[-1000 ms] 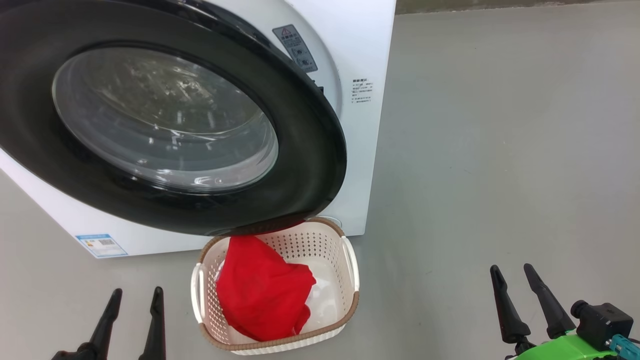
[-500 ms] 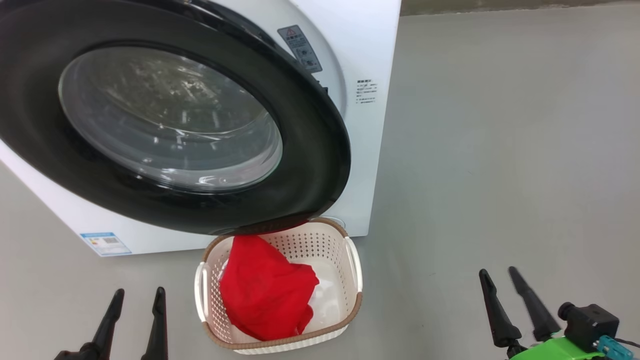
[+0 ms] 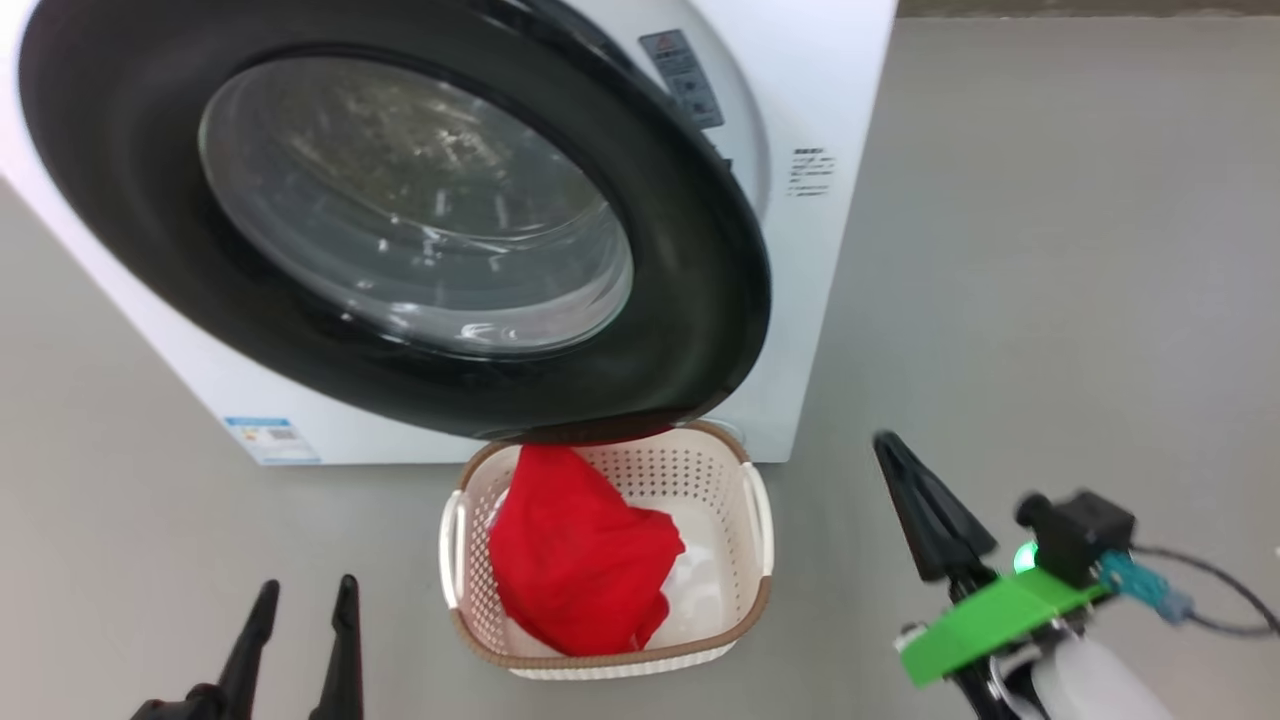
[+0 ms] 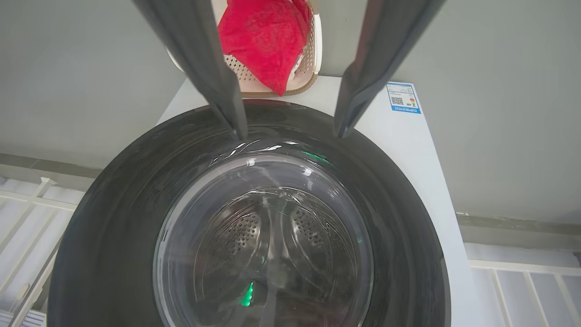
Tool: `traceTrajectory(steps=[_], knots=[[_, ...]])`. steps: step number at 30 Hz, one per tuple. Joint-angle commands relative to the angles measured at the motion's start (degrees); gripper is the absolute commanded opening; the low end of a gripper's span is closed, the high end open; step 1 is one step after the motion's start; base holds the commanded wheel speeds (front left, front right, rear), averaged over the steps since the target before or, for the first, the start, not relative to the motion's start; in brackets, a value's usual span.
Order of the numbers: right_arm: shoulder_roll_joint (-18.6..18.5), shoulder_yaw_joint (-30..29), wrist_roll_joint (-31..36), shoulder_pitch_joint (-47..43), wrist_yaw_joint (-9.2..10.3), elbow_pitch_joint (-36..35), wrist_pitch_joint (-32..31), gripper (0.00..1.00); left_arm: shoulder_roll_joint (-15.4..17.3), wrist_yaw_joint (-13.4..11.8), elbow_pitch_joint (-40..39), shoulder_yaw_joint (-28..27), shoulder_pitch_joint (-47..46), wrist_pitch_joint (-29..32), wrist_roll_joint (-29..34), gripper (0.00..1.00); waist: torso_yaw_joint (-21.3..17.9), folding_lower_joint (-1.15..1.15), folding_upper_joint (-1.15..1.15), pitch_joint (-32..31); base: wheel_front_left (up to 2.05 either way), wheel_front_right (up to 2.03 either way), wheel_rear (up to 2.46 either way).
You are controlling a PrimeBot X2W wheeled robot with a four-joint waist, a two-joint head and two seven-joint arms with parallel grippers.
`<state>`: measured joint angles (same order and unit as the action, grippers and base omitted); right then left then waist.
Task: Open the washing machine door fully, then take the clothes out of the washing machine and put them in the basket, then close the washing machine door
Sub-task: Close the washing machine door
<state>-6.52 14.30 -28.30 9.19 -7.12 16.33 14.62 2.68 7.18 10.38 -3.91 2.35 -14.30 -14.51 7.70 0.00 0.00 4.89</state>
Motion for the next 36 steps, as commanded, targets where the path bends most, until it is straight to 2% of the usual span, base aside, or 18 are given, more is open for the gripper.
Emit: traceTrajectory(steps=[1,7,13,21,36], knots=[[-0.9,2.1,-0.4,3.4,-0.36,-0.8,0.4,0.0,0.2,0.3,-0.9,-1.4,-2.3,-0.7,-0.6,1.0,1.7,0.0,0.0,1.3,0.0,0.0,0.0],[-3.4,5.9,-1.4,11.8,-0.36,1.9,0.4,0.0,0.2,0.3,-0.2,0.3,-4.0,-0.7,-2.0,1.0,5.1,0.0,0.0,3.0,0.0,0.0,0.0],[-4.2,7.6,-2.5,16.9,-0.36,3.1,0.4,0.0,0.2,0.3,0.0,1.9,-5.0,-0.7,-3.5,1.0,8.0,0.0,0.0,5.0,0.0,0.0,0.0],[-5.6,5.9,-2.7,20.8,-0.36,3.1,0.4,0.0,0.2,0.3,0.1,4.1,-7.0,-0.7,-5.3,1.0,11.4,0.0,0.0,9.0,0.0,0.0,0.0],[-6.6,1.7,-2.3,27.0,-0.36,2.1,0.4,0.0,0.2,0.3,0.2,5.9,-10.8,-0.7,-8.1,1.0,14.3,0.0,0.0,14.8,0.0,0.0,0.0]])
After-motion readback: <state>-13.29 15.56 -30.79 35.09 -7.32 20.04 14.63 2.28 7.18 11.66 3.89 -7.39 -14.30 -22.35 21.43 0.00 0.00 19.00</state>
